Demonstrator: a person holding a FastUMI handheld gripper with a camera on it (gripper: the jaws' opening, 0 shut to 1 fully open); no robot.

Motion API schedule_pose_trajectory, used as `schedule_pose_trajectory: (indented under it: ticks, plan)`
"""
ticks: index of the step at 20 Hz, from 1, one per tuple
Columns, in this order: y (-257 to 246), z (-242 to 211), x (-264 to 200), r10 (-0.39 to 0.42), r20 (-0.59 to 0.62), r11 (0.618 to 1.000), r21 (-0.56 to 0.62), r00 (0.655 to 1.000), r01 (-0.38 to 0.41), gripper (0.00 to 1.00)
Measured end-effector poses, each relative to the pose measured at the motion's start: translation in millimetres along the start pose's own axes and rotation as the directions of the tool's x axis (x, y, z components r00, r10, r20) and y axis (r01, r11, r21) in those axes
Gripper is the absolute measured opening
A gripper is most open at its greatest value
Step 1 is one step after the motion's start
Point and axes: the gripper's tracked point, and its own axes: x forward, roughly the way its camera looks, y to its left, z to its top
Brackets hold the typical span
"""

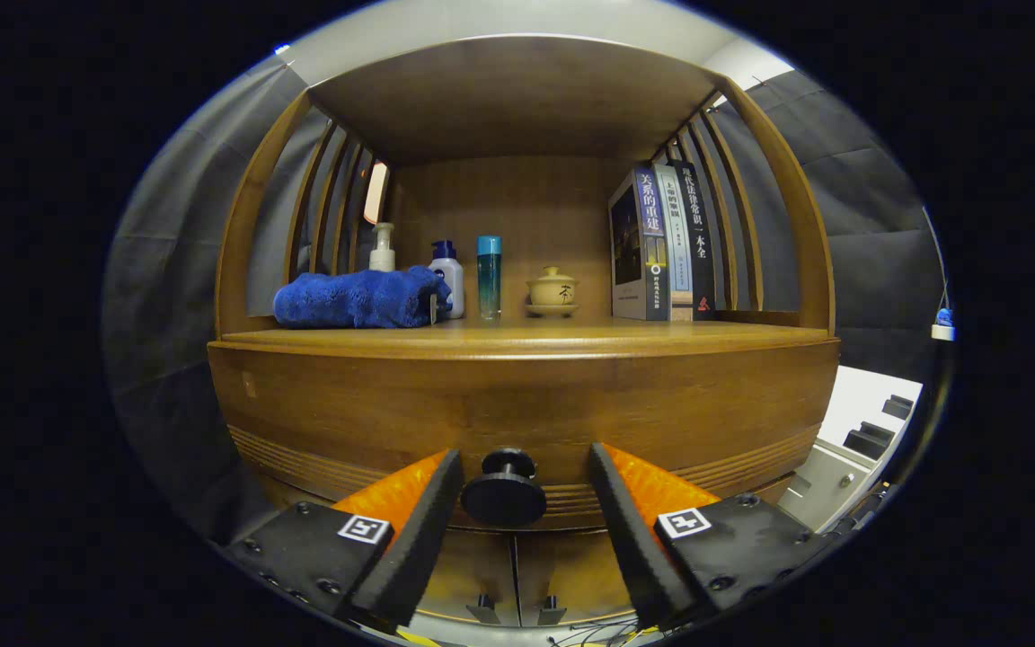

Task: Pull open the drawer, take out the items inside it, and place them on the countertop above the cabinet.

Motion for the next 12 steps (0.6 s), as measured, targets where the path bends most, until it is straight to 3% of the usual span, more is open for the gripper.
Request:
schedule_pose_trajectory:
  ticks: [4, 6, 12]
  plan:
    - [14.8, -0.5, 0.5, 0.037, 0.007, 0.999, 0.018, 0.999, -0.037, 0.61]
    - [12.4, -1.2, 5.6, 0.016, 0.011, 1.000, 0.017, 1.000, -0.016, 0.52]
    - [10.7, 1.1, 3.9, -0.009, 0.023, 0.999, 0.034, 1.000, 0.008, 0.40]
